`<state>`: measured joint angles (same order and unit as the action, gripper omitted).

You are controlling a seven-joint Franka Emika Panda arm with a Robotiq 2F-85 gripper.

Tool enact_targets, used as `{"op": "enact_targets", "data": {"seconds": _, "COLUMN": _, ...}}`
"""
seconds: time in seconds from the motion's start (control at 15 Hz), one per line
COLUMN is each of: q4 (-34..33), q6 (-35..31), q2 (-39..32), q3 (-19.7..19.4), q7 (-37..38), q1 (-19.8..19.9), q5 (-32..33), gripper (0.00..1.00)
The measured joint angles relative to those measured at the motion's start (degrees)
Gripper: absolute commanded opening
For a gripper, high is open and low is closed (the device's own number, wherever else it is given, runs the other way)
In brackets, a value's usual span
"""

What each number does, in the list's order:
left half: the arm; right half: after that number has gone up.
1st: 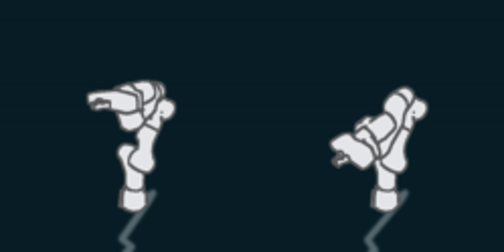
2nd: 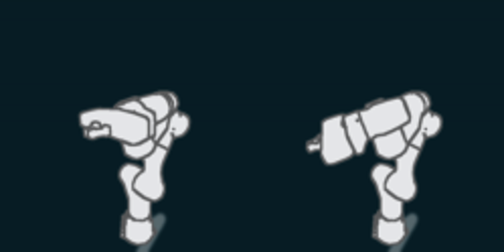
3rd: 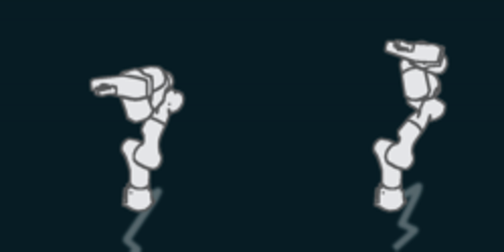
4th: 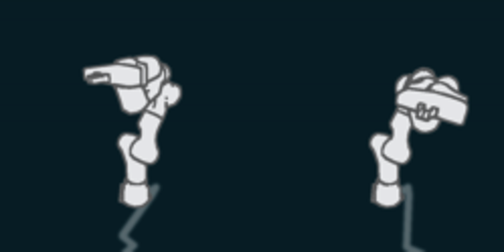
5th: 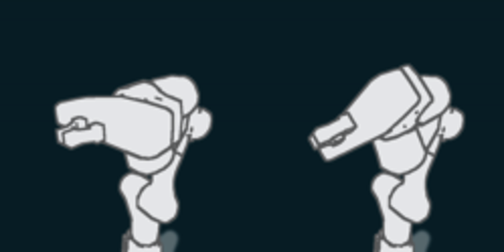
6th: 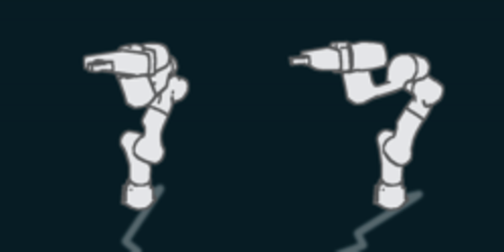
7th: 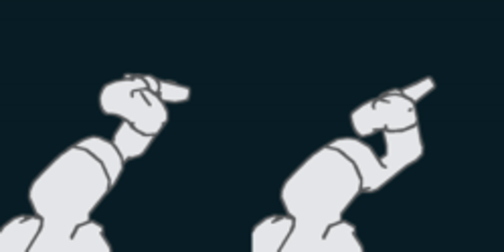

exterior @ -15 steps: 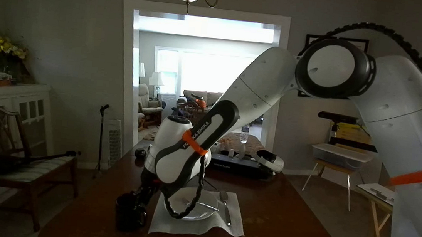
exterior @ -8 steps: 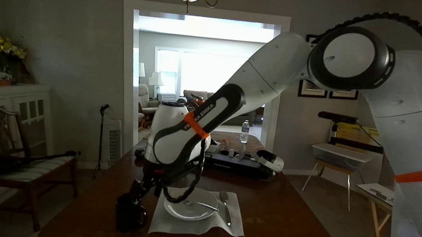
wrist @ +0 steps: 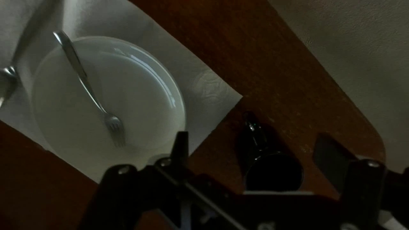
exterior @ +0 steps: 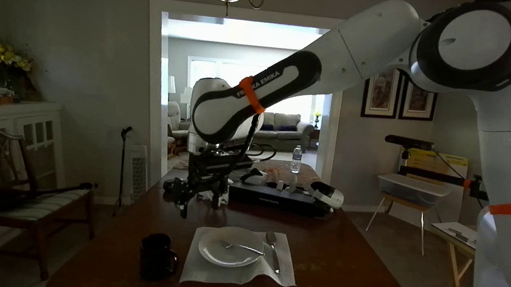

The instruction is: Move the black mug to the left of the plate

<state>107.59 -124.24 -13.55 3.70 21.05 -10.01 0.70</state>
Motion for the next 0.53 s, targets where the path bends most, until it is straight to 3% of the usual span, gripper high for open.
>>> {"op": "enact_targets", "data": {"seconds": 0.2, "q4": 0.26, "q6": 3.88, "q2": 1.81, "q3": -0.57, "q7": 5.68, "q1": 0.52, "q5": -0.67, "gripper": 1.0}}
{"op": "enact_targets", "data": {"seconds": 0.53, "q4": 0.6, "q6": 4.29, "q2": 2.03, "q3": -0.62, "q7": 7.08, "q1": 0.6, "q5": -0.8, "gripper": 1.0}}
